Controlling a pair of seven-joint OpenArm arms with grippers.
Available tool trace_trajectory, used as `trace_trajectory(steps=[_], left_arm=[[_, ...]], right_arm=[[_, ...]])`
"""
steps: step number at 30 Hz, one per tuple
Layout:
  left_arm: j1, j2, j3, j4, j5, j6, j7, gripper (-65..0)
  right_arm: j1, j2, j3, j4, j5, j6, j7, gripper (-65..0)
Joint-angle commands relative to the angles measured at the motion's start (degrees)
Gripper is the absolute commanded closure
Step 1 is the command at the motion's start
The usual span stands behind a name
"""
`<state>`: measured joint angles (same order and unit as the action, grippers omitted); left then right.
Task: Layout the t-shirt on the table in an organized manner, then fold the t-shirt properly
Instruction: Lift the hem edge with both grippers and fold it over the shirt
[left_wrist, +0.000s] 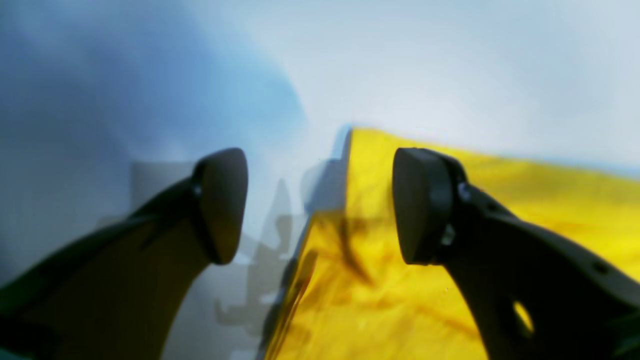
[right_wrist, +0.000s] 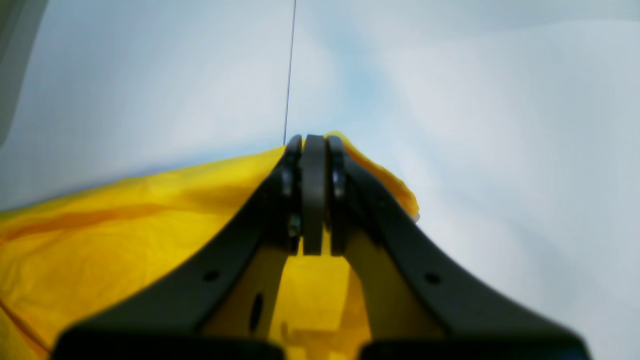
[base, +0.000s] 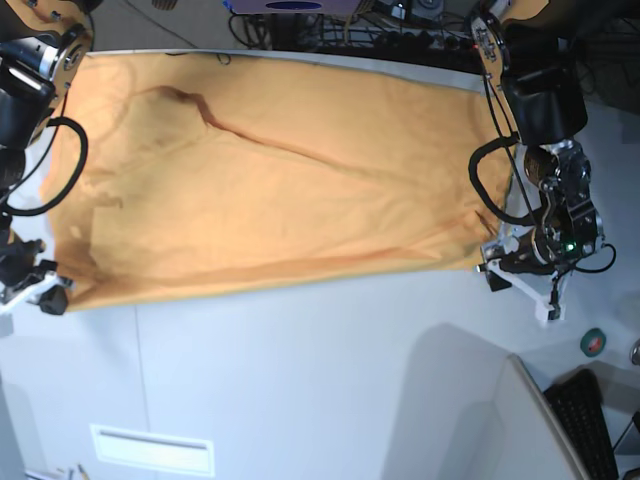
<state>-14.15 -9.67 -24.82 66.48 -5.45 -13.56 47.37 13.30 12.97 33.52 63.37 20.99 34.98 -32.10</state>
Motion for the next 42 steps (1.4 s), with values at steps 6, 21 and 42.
trace_trajectory(steps=[6, 21, 42], left_arm=[[-8.66, -3.73, -1.95, -11.23, -8.66, -0.37, -0.91, -46.2], [-15.25, -11.12, 17.74, -32.50, -22.72, -0.46, -6.72, -45.7], [-14.73, -9.54, 18.01, -32.85, -22.63, -0.46, -6.80, -28.3]], right_arm=[[1.34, 1.05, 0.20, 1.20, 1.03, 0.31, 1.64, 0.0], [1.34, 0.79, 0.20, 1.20, 1.03, 0.31, 1.64, 0.0], [1.25, 1.05, 0.20, 1.20, 1.03, 0.31, 1.64, 0.0]])
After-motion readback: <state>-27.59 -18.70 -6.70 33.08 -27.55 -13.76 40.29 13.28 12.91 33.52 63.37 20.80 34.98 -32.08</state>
